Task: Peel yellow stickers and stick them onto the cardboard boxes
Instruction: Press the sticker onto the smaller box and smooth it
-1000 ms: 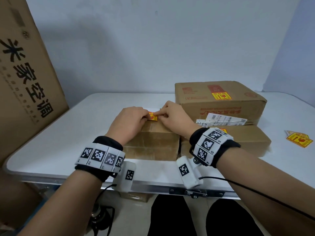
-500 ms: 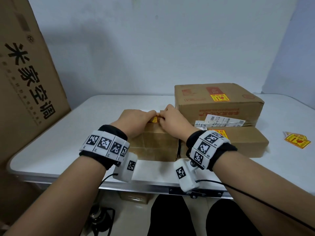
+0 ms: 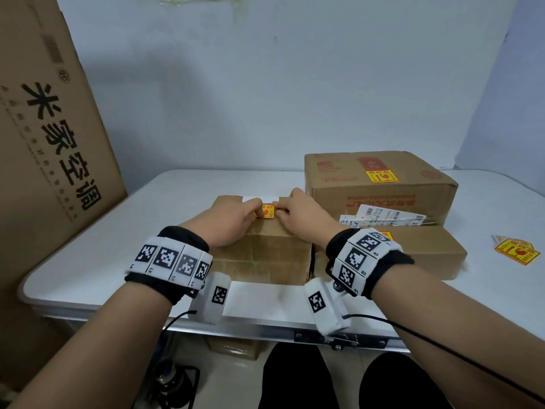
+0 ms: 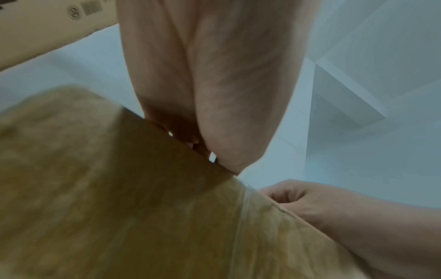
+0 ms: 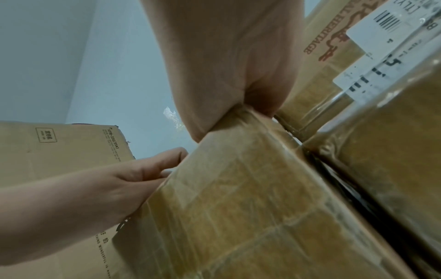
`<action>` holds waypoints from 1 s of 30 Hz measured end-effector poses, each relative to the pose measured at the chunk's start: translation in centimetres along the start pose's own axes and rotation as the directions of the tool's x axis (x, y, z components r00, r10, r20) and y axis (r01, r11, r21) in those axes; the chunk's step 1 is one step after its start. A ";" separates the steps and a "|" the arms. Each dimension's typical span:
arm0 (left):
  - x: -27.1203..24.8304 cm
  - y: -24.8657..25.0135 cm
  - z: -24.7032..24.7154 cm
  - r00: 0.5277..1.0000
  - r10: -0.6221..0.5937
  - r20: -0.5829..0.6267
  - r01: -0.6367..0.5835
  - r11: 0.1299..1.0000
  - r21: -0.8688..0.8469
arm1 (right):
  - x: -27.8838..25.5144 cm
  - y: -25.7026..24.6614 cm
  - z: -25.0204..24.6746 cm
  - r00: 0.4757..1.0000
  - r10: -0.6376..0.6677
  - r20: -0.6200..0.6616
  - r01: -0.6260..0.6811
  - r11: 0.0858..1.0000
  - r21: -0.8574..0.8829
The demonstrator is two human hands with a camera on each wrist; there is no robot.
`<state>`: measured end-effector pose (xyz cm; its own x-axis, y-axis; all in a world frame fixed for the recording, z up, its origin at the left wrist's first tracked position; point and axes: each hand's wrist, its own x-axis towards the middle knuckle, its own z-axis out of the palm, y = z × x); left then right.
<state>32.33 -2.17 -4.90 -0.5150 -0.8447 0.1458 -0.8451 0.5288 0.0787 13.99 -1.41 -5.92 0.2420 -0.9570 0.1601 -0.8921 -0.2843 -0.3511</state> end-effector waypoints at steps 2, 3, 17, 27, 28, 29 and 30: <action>-0.6 0.2 0.1 1.000 0.001 -0.017 -0.002 0.999 -0.034 | 0.0 -0.1 -0.1 1.000 0.005 0.014 -0.005 1.000 0.015; -0.8 0.2 0.3 1.000 -0.009 -0.013 0.009 0.997 -0.073 | 0.0 -0.1 -0.1 1.000 0.011 0.023 -0.012 0.999 0.030; -1.6 1.0 0.8 0.992 -0.126 -0.032 0.117 0.973 -0.198 | -1.2 -1.1 -1.4 0.994 -0.073 0.080 0.076 0.996 -0.043; -1.7 0.9 1.0 0.990 -0.135 -0.034 0.126 0.973 -0.192 | -3.0 -1.9 -1.2 0.990 -0.131 0.046 0.137 0.977 -0.163; -1.7 1.0 1.0 0.990 -0.134 -0.038 0.125 0.976 -0.179 | -3.0 -1.9 -0.9 0.992 -0.120 0.038 0.125 0.980 -0.154; -1.7 1.1 1.1 0.991 -0.123 -0.048 0.114 0.981 -0.159 | -3.0 -1.9 -0.6 0.994 -0.110 0.027 0.113 0.984 -0.141; -1.6 1.3 1.1 0.993 -0.096 -0.065 0.086 0.987 -0.138 | -3.0 -1.8 -0.3 0.995 -0.098 0.015 0.099 0.986 -0.131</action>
<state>31.87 -0.21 -6.12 -0.4210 -0.8844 0.2013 -0.8584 0.4602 0.2265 14.80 1.96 -5.44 0.3339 -0.9253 0.1798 -0.9061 -0.3677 -0.2093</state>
